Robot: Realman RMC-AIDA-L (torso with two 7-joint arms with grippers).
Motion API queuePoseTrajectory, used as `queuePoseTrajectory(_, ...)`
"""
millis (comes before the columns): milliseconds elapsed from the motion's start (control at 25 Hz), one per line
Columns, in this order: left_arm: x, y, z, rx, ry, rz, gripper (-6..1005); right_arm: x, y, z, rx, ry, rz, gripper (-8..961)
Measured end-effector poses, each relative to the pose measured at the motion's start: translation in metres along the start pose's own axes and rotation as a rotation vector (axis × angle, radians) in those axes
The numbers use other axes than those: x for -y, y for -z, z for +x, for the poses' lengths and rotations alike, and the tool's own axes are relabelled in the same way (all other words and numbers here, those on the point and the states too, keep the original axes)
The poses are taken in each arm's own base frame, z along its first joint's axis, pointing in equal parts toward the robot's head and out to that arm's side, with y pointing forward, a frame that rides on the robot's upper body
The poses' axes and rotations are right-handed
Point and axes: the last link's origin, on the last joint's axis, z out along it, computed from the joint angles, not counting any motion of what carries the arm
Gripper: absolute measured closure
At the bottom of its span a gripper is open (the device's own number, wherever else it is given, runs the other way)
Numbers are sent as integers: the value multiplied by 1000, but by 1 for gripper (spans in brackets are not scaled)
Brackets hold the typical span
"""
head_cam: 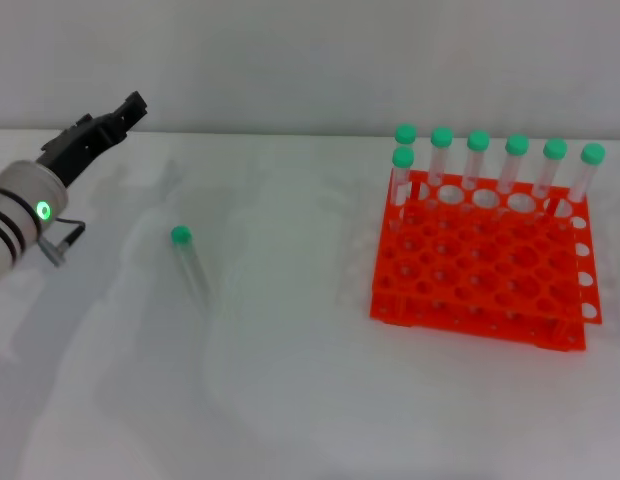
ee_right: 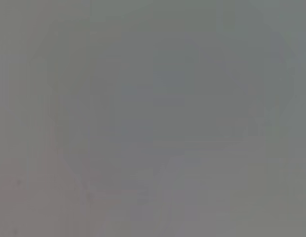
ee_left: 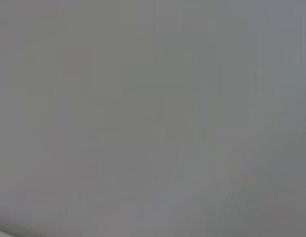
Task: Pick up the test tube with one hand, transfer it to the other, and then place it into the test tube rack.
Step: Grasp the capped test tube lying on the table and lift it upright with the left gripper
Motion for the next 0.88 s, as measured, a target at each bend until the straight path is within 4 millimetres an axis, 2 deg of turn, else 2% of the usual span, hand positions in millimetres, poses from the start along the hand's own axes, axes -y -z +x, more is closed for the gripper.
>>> queuePoseTrajectory(280, -1, -16, 41, 217, 66, -95, 127, 4, 1, 1, -3, 4, 8, 80)
queuePoseTrajectory(400, -5, -19, 49, 328, 72, -113, 130, 6, 1, 0, -2, 11, 9, 80)
queuePoseTrajectory(440, -15, -22, 56, 402, 69, -145, 131, 8, 0, 0, -1, 16, 11, 80)
queuePoseTrajectory(600, -29, -25, 65, 511, 47, -182, 135, 10, 0, 0, 0, 19, 12, 81)
queuePoseTrajectory(840, -52, -30, 77, 775, -34, -114, 141, 9, 0, -1, 7, 25, 6, 81)
queuePoseTrajectory(880, -60, -31, 80, 818, -58, -115, 142, 8, 0, -2, 8, 26, 6, 81)
